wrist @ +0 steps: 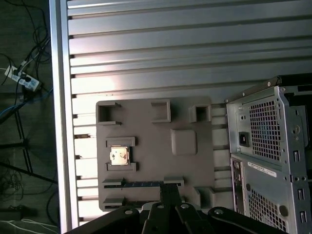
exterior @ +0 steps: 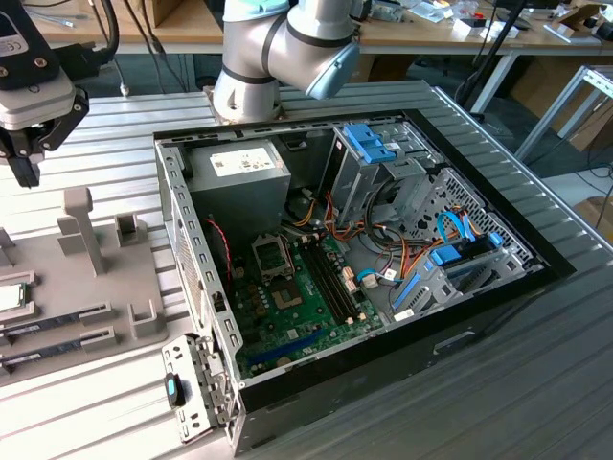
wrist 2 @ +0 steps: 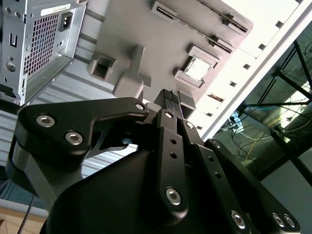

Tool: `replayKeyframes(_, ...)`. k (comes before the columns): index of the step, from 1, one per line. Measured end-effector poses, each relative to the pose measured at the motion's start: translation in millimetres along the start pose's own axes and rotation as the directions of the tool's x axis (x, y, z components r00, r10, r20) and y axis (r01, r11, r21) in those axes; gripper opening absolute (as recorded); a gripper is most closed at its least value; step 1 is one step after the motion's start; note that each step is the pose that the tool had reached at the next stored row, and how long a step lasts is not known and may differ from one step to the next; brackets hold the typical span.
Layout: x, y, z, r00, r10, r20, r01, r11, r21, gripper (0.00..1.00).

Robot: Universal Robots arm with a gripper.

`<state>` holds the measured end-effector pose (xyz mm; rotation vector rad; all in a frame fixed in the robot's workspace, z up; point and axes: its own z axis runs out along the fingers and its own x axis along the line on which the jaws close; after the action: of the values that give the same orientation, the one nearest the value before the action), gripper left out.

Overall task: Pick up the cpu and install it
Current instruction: 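Reach for the cpu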

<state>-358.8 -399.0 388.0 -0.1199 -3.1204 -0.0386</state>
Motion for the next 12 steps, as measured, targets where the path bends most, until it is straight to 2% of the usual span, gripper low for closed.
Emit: replayKeyframes(12, 4.5, -0.4, 1.0, 1.0000, 0.000, 0.0000, 0.000, 1.0000, 0.0000, 0.11)
